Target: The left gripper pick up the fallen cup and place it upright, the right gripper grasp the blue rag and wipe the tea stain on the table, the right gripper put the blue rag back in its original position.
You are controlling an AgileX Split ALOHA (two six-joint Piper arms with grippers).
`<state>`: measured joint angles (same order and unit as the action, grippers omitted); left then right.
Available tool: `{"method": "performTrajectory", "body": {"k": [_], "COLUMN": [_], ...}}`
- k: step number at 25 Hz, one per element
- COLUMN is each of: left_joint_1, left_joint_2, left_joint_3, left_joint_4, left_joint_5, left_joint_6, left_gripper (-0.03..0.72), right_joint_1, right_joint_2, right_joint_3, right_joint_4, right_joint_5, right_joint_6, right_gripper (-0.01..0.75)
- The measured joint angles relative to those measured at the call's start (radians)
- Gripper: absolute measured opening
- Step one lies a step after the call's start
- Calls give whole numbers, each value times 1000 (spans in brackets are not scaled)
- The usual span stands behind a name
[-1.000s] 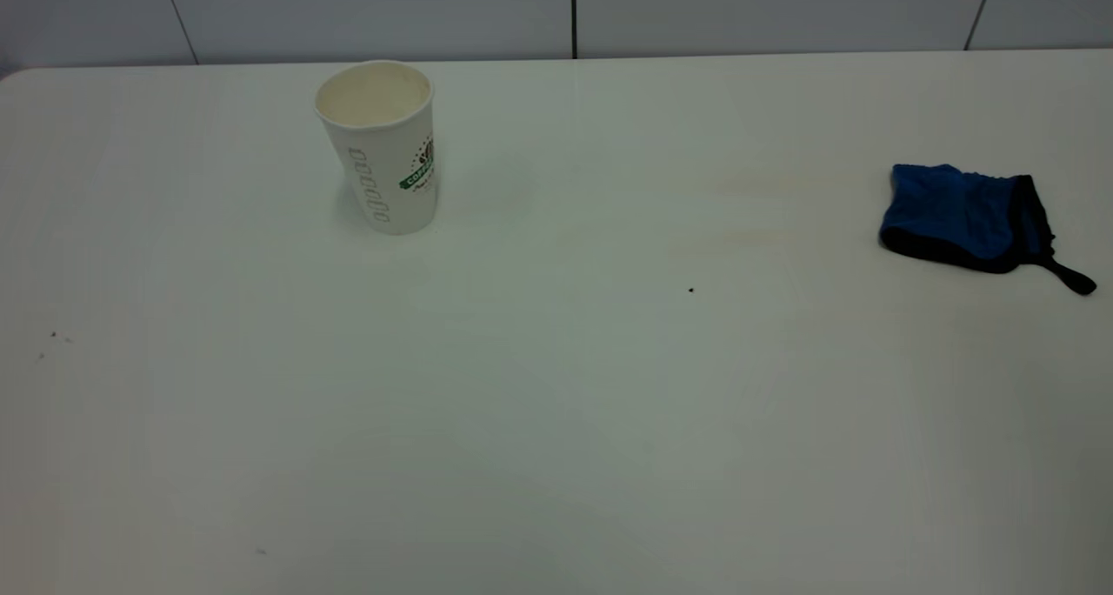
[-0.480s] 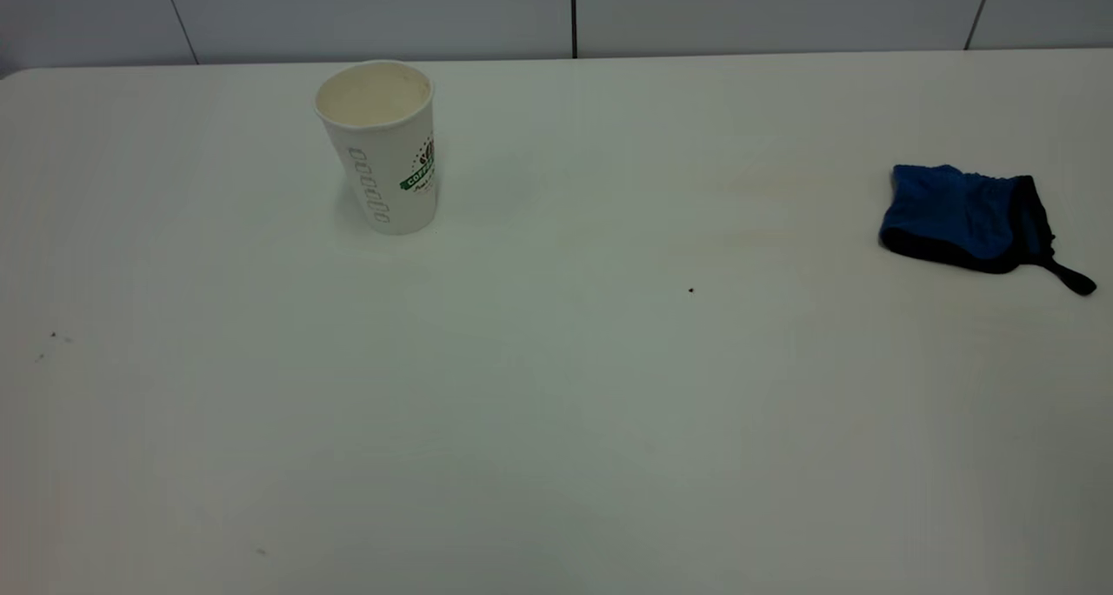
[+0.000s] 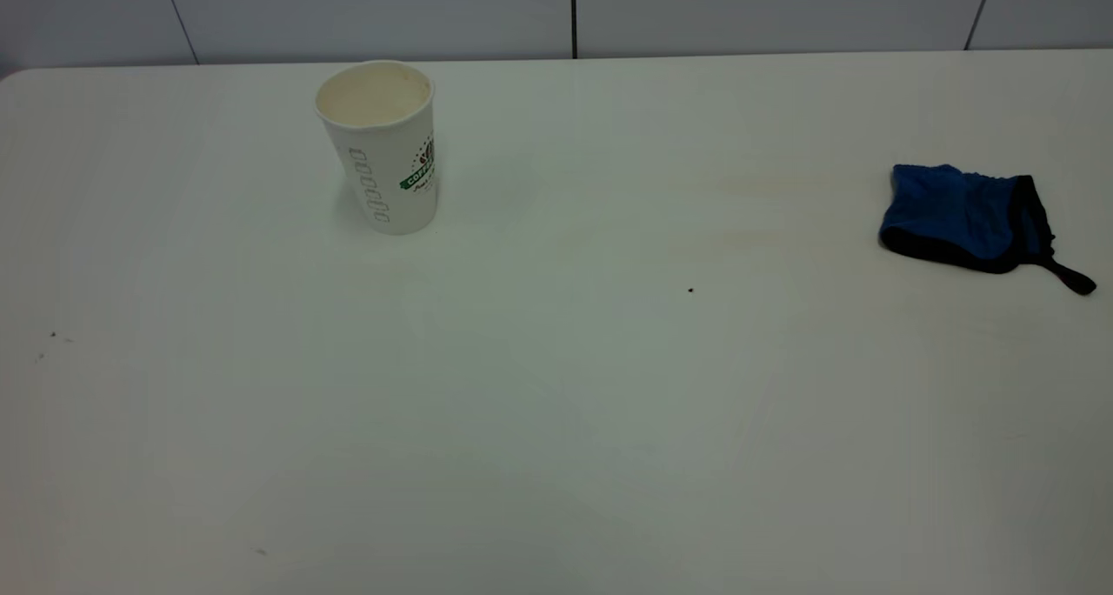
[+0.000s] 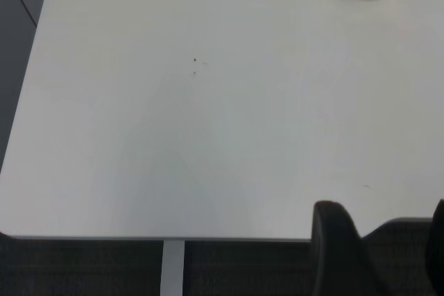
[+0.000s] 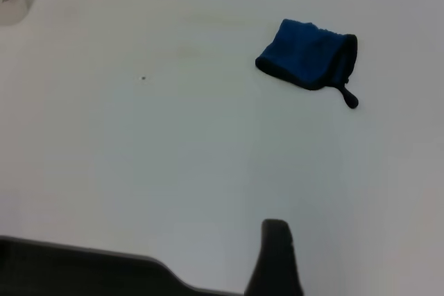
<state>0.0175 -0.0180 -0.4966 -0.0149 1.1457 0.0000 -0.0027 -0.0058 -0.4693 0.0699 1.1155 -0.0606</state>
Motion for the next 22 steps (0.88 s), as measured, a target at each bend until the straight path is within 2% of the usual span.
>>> {"method": "performTrajectory", "body": {"k": [14,17,22], "left_joint_1": [0,0,0], "left_joint_2": [0,0,0], "left_joint_3": [0,0,0], "left_joint_4": [0,0,0], "left_joint_5": [0,0,0], "left_joint_6": [0,0,0], "left_gripper": [351,351,351], "right_joint_1": [0,0,0], "right_joint_2": [-10,-10,-10], "right_joint_3": [0,0,0], "right_joint_4": [-14,-14,-14], "right_joint_5": [1,1,1], "right_joint_6": [13,13,13], "right_gripper": [638,607,513]}}
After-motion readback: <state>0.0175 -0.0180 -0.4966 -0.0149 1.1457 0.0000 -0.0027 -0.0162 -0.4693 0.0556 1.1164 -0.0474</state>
